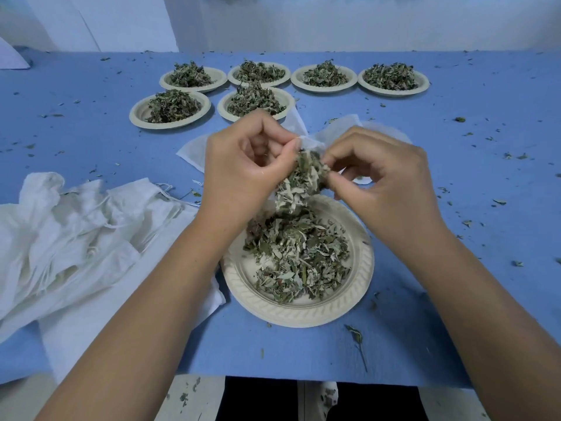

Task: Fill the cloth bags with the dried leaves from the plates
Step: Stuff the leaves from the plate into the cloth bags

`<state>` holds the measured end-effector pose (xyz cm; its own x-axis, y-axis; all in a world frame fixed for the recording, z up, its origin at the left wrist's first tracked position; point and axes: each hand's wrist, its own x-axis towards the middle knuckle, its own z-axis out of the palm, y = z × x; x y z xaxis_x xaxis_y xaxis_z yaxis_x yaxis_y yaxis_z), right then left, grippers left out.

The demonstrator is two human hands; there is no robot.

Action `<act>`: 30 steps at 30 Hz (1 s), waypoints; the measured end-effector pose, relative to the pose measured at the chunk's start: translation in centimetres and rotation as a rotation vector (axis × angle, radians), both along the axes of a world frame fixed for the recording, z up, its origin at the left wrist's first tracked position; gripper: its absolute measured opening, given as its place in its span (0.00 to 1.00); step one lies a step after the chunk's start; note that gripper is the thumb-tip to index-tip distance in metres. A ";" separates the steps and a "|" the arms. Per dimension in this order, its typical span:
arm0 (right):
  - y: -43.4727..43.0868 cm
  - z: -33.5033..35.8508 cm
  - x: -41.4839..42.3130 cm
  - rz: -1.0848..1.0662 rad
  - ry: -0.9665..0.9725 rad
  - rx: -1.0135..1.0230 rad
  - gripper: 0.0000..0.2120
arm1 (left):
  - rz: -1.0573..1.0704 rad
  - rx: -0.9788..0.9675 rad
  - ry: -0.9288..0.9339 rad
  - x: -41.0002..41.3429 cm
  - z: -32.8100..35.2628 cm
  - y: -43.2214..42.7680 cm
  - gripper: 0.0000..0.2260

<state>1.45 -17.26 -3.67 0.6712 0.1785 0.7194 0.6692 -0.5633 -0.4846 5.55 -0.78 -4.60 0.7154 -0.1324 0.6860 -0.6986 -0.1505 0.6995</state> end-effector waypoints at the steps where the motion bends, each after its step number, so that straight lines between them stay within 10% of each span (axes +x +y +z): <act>1: 0.1 -0.1 0.0 -0.001 0.003 -0.078 0.04 | -0.013 0.010 -0.002 -0.1 0.0 0.0 0.04; 11: -0.5 0.1 -0.2 0.139 0.223 -0.030 0.19 | 0.026 0.004 0.056 0.3 0.1 0.1 0.06; 17: 0.1 -0.3 0.0 0.071 0.192 0.154 0.04 | -0.011 0.034 0.053 -0.1 0.0 -0.2 0.03; 24: 0.2 -0.5 0.4 -0.032 0.012 -0.217 0.05 | -0.064 0.098 0.039 -0.7 -0.1 -0.6 0.07; 30: -0.5 0.3 0.0 0.116 0.240 0.016 0.13 | 0.003 -0.022 0.045 -0.1 0.1 -0.1 0.05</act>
